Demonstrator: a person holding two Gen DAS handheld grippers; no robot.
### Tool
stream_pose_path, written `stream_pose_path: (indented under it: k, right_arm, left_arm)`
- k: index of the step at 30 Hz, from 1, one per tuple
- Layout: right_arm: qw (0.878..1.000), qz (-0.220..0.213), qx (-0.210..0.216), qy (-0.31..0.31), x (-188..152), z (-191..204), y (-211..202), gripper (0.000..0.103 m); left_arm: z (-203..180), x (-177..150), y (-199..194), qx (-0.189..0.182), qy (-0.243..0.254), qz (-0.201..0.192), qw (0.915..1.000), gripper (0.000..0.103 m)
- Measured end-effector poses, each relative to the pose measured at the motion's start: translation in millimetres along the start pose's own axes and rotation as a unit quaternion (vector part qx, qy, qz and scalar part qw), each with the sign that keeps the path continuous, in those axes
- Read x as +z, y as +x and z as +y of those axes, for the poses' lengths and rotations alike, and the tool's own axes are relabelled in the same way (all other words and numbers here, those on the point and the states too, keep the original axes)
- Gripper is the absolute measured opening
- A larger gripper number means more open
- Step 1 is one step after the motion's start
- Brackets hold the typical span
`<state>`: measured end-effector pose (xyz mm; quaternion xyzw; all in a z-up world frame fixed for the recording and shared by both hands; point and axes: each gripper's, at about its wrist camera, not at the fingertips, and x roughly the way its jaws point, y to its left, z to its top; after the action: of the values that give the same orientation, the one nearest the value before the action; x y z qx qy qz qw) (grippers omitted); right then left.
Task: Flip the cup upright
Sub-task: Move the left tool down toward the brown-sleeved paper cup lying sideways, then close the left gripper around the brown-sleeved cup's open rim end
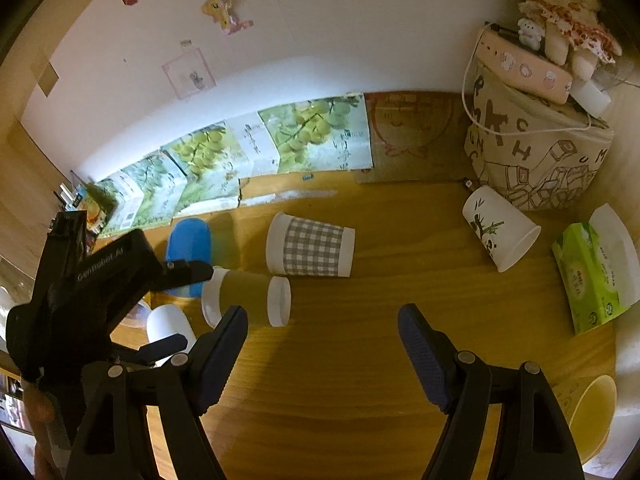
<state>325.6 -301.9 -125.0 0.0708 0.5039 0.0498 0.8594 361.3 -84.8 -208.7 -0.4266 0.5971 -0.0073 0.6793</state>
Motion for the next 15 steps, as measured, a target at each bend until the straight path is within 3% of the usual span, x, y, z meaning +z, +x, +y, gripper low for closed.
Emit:
stream_pose_path:
  k: [8,15]
  right_arm:
    - [1.000,0.014,-0.011,0.012,-1.1,-8.3,7.6,0.078]
    - [0.999,0.020,-0.020,0.022,-6.6,-13.4,9.3,0.078]
  left_arm:
    - [3.6,-3.1,24.6,-0.010,-0.036,0.020,0.9991,0.101]
    - [5.9,0.1,34.4,0.002,-0.057,0.000,0.9984,0.101]
